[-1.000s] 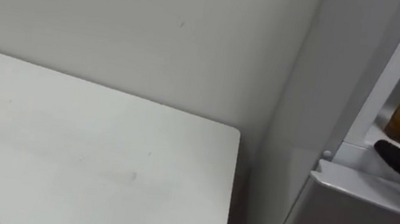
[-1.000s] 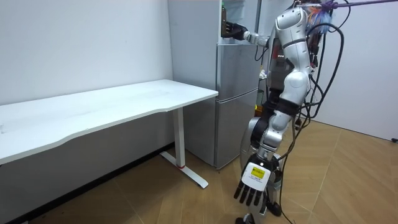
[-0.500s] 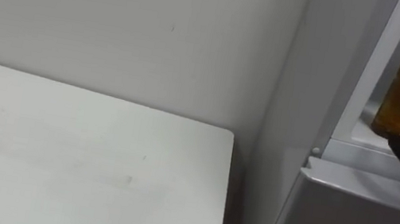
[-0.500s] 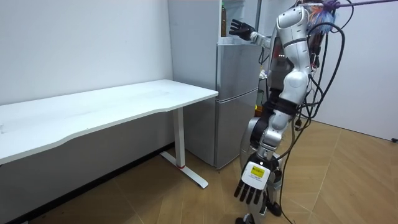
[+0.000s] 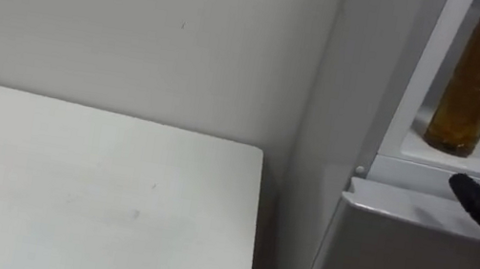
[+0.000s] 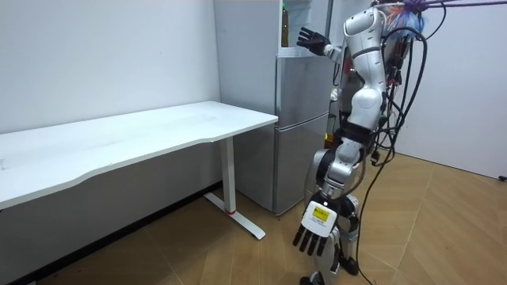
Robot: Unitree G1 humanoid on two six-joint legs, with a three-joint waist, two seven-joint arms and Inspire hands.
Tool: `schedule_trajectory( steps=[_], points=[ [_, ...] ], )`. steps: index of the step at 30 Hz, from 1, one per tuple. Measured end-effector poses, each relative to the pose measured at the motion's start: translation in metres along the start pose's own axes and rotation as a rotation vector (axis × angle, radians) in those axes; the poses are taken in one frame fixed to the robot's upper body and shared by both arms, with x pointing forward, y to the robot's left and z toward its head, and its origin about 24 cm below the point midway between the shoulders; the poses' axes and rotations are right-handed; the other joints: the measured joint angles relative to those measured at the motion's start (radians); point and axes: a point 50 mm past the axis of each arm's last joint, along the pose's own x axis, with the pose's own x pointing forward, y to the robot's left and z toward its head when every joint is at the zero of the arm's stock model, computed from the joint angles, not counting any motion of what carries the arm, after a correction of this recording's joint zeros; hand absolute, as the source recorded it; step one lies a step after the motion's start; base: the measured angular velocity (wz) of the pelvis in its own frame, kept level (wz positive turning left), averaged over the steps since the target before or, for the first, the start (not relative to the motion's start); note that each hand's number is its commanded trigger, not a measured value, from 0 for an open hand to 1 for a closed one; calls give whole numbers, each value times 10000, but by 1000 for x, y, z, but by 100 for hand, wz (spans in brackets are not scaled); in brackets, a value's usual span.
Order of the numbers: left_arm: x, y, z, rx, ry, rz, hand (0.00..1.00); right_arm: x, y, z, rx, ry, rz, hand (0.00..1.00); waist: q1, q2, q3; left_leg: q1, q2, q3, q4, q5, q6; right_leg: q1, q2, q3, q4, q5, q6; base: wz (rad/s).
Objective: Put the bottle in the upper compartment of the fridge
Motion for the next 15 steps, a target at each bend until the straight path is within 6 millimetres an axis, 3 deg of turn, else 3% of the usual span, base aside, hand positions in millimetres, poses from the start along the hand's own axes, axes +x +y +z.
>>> schedule_trajectory(
  steps=[6, 15],
  points=[
    [1, -8, -1, -2, -8, -342, 0, -12, 12, 13, 899, -999, 167, 0, -161, 81, -15, 27, 1, -7, 21, -2, 1, 36, 2, -13, -23, 1, -1, 0],
    [2, -13, 5, 77, -152, -432, 0, -34, 8, 0, 996, -544, -388, 0, -285, 308, -65, 5, -2, -2, 24, -26, 13, -55, -2, -23, 2, -3, 4, 0]
  ],
)
